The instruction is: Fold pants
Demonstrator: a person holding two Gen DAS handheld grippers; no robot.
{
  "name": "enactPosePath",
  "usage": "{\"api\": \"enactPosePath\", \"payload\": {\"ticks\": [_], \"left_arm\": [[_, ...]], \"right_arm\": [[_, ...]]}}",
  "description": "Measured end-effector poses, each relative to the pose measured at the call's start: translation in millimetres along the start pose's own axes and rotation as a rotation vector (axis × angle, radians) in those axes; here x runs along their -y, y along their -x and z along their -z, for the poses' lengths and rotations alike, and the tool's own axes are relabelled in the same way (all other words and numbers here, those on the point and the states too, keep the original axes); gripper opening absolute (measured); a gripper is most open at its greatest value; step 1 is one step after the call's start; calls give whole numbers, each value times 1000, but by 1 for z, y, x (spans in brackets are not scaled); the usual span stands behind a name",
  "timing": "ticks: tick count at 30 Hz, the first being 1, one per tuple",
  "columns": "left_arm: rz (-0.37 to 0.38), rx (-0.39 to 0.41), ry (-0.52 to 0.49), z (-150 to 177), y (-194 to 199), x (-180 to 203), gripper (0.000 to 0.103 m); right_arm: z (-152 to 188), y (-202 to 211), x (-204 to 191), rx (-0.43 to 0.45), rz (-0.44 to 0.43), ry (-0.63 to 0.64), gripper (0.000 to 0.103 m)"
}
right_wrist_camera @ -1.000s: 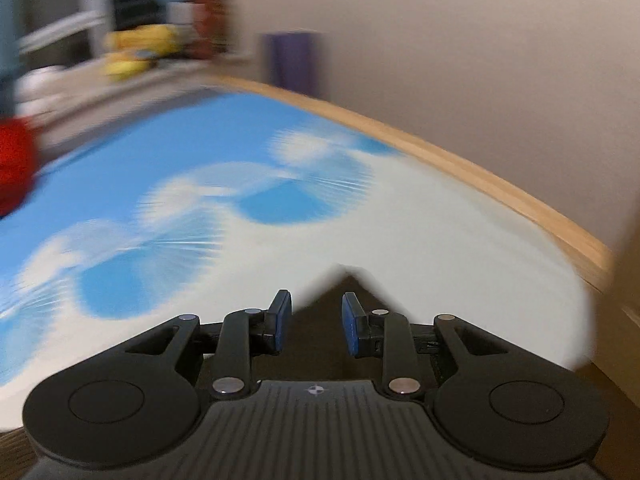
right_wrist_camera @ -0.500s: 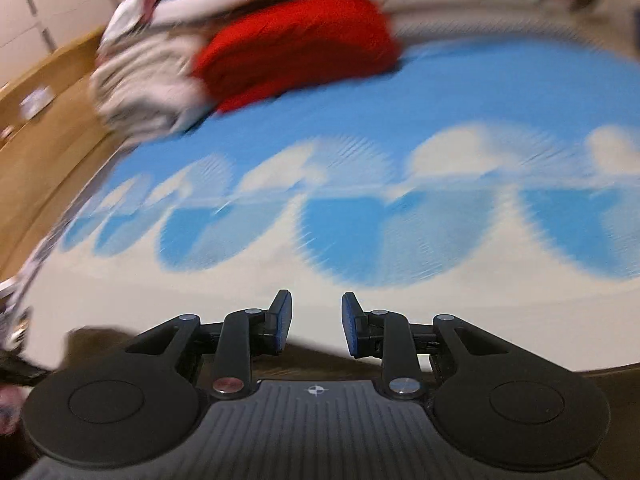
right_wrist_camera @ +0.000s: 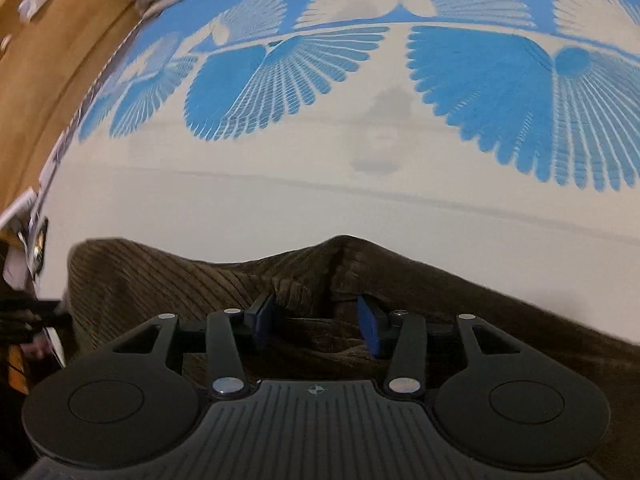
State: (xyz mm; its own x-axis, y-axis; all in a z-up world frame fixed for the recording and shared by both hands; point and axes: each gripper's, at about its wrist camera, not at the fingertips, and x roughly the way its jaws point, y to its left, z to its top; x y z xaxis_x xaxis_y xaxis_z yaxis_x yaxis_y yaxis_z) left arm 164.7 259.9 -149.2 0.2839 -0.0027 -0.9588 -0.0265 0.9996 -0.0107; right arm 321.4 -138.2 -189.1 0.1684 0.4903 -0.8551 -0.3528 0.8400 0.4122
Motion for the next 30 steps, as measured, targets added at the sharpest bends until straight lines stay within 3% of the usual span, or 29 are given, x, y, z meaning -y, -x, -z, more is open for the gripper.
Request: {"api": "enactPosePath", "payload": {"ticks": [2, 4, 5, 7, 9, 11, 15, 16, 18, 19, 20, 23, 25, 28, 30], "left_arm": [[2, 1, -2, 0, 0, 0, 39], [2, 3, -4, 1, 1, 0, 42], [2, 4, -4, 1, 1, 0, 42], [7, 7, -3, 2, 2, -2, 42], [10, 13, -2, 3, 2, -2, 42], [16, 16, 0, 4, 3, -3, 42], [9, 19, 1, 5, 4, -1, 43], [4, 19, -3, 5, 5, -1, 43], [1, 22, -6, 5, 5, 1, 43], [1, 25, -4, 5, 6, 1, 43], [3, 28, 0, 5, 7, 0, 43], [9, 53, 14, 4, 12, -3, 43], [11, 74, 32, 2, 16, -5, 44], [8, 129, 59, -1, 26, -7, 44], [3, 159, 74, -3, 31, -6, 44]], "right_arm": [[-2, -1, -5, 4, 1, 31, 49], [-3, -1, -9, 7, -3, 73, 31], [-5, 0, -12, 13, -16, 99, 14], [-13, 13, -21, 93, -34, 153, 12], [-23, 28, -18, 177, -64, 105, 12], [-23, 29, -18, 207, -41, 98, 12], [-17, 6, -35, 190, 144, 202, 12], [-17, 4, -39, 224, 242, 223, 12], [-21, 5, -34, 279, 434, 196, 12], [-24, 9, -26, 297, 500, 148, 12], [-25, 17, -18, 323, 511, 103, 12], [-25, 48, -16, 424, 389, 74, 14], [-20, 67, -23, 446, 206, 130, 15], [-9, 72, -34, 340, -25, 224, 16], [-1, 63, -39, 244, -71, 291, 16]]}}
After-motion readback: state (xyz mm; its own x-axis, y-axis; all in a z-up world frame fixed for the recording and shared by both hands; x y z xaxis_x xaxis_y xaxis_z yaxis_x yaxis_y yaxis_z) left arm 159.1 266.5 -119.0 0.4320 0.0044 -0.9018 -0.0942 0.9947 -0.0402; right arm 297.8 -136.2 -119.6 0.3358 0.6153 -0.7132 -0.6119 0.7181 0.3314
